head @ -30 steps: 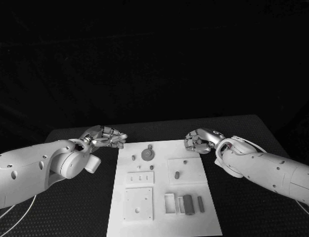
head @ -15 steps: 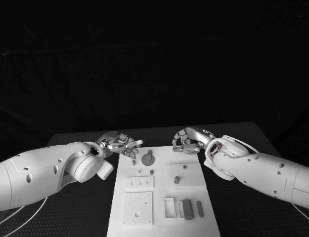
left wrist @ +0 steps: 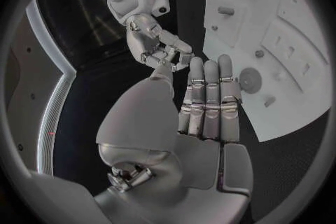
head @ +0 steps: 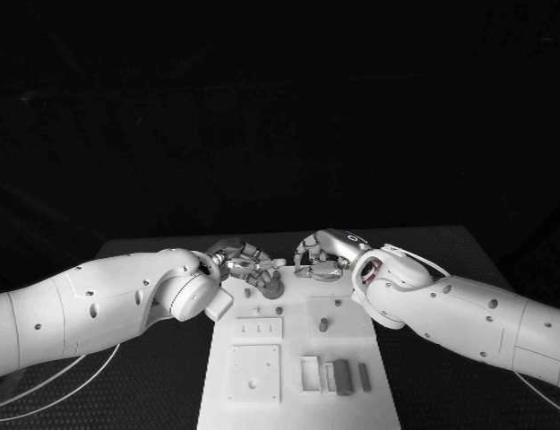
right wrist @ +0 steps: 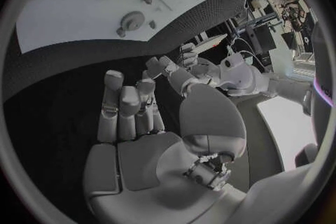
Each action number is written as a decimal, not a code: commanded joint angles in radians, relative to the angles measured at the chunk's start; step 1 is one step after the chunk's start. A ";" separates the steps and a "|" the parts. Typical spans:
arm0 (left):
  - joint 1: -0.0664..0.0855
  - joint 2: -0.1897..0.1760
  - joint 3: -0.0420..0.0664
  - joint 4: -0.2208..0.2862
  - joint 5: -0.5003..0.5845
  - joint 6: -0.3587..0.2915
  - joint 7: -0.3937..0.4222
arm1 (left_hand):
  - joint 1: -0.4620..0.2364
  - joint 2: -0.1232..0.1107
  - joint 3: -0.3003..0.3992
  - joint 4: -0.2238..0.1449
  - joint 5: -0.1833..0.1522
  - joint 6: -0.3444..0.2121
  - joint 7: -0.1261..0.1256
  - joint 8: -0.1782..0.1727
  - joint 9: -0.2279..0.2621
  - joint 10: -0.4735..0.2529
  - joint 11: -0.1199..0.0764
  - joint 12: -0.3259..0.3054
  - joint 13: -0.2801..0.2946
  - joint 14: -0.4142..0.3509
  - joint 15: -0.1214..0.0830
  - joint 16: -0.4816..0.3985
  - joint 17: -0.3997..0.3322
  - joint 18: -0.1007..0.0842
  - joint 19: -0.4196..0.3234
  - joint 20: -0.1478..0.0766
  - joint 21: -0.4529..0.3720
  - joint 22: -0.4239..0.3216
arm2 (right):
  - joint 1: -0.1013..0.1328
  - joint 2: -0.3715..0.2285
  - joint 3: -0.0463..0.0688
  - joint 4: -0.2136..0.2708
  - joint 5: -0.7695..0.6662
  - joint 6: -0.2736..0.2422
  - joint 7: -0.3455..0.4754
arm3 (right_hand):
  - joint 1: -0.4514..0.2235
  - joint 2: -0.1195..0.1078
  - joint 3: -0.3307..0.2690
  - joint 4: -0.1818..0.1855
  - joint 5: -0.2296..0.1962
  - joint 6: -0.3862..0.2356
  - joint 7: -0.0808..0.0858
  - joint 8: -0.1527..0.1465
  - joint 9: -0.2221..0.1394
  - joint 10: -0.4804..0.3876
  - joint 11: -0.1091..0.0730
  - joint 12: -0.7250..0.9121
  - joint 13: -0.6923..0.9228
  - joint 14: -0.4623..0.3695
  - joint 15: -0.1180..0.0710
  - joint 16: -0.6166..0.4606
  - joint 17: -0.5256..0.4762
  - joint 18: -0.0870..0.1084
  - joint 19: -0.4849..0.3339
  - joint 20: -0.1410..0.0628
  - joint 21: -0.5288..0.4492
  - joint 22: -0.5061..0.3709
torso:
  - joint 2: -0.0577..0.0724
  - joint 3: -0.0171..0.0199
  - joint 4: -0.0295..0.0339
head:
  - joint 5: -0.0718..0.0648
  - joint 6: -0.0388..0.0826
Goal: Assemble the parts on the task board
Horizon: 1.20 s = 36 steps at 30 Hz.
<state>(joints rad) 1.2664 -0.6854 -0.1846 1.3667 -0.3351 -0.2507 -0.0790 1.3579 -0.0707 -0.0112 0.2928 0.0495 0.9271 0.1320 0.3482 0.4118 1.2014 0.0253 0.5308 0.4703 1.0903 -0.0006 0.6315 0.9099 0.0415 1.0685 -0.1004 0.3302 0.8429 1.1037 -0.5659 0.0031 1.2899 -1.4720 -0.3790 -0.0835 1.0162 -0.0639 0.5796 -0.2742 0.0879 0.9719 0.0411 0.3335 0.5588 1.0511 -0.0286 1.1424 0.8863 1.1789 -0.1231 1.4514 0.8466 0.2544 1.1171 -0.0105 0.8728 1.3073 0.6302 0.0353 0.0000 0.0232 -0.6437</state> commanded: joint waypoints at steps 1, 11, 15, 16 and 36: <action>0.004 0.009 0.001 0.001 -0.018 -0.020 -0.054 | -0.009 0.001 -0.005 0.000 -0.001 0.005 0.002 -0.004 -0.002 -0.010 0.000 0.007 0.009 -0.002 -0.009 0.006 -0.003 -0.010 -0.002 -0.006 0.004 0.004 | 0.000 0.007 -0.001 0.014 -0.040 0.018 -0.026 | -0.002 -0.011 0.003 0.002 0.004 0.073 0.042 -0.006 0.025 0.006 0.002 0.003 -0.001 0.003 -0.007 0.003 0.001 0.007 0.007 0.002 0.003 0.016 | 0.001 0.0011 -0.0010 | 0.002 -0.002; 0.005 0.020 0.001 0.004 -0.021 -0.024 -0.067 | -0.028 -0.003 -0.003 0.001 -0.001 0.006 0.003 -0.009 -0.003 -0.025 0.001 0.016 0.023 -0.010 -0.007 0.011 -0.009 -0.011 -0.009 -0.006 0.002 0.011 | 0.000 0.020 -0.006 0.031 -0.062 0.026 -0.031 | 0.001 -0.011 0.007 0.000 0.004 0.073 0.042 -0.008 0.025 0.007 0.002 0.003 -0.002 0.004 -0.008 0.002 0.001 0.007 0.008 0.000 0.003 0.015 | 0.002 0.0004 -0.0001 | 0.000 -0.007; 0.006 0.023 0.001 0.004 -0.029 -0.020 -0.075 | -0.033 -0.004 0.002 0.000 -0.001 0.020 -0.001 -0.003 0.000 -0.027 -0.002 0.022 0.030 -0.010 -0.008 0.016 -0.012 -0.010 -0.008 -0.007 0.002 0.015 | 0.000 0.027 -0.008 0.031 -0.074 0.026 -0.038 | 0.001 -0.011 0.008 -0.001 0.004 0.073 0.042 -0.008 0.025 0.007 0.002 0.003 -0.002 0.004 -0.008 0.002 0.001 0.007 0.007 0.000 0.003 0.015 | 0.002 0.0005 -0.0005 | -0.001 -0.008; 0.007 0.023 0.001 0.006 -0.029 -0.020 -0.076 | -0.034 -0.003 0.004 0.000 -0.001 0.029 -0.004 0.001 0.001 -0.027 -0.004 0.025 0.033 -0.009 -0.009 0.019 -0.012 -0.010 -0.008 -0.007 0.003 0.017 | 0.000 0.029 -0.008 0.030 -0.075 0.026 -0.038 | 0.001 -0.012 0.008 -0.002 0.004 0.073 0.042 -0.009 0.025 0.007 0.002 0.003 -0.002 0.004 -0.008 0.002 0.001 0.007 0.008 0.000 0.003 0.015 | 0.002 0.0005 -0.0005 | -0.002 -0.008; 0.007 0.029 0.001 0.007 -0.059 -0.005 -0.106 | -0.006 0.001 0.015 -0.001 -0.001 0.097 -0.031 0.026 0.018 -0.004 -0.028 0.058 0.065 0.013 -0.024 0.062 -0.015 -0.010 0.011 -0.019 0.014 0.042 | 0.000 0.048 -0.008 0.035 -0.078 0.030 -0.041 | 0.002 -0.012 0.010 -0.003 0.004 0.074 0.042 -0.010 0.025 0.007 0.002 0.002 -0.002 0.004 -0.008 0.001 0.001 0.007 0.008 -0.001 0.003 0.015 | 0.003 0.0011 0.0009 | -0.006 -0.013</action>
<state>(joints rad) 1.2714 -0.6617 -0.1850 1.3694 -0.3803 -0.2672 -0.1836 1.3432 -0.0694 0.0014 0.2914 0.0495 1.0185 0.0982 0.3681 0.4297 1.1940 -0.0018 0.5868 0.5351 1.0989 -0.0235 0.6918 0.8956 0.0301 1.0776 -0.1164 0.3416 0.8850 1.1038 -0.5224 -0.0049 1.3198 -1.5367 -0.3597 -0.1298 1.0137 -0.0664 0.5824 -0.2774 0.0879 0.9790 0.0401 0.3170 0.5755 1.0531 -0.0268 1.1423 0.8855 1.1846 -0.1247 1.4513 0.8463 0.2542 1.1170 -0.0104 0.8729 1.3081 0.6331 0.0359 0.0013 0.0173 -0.6562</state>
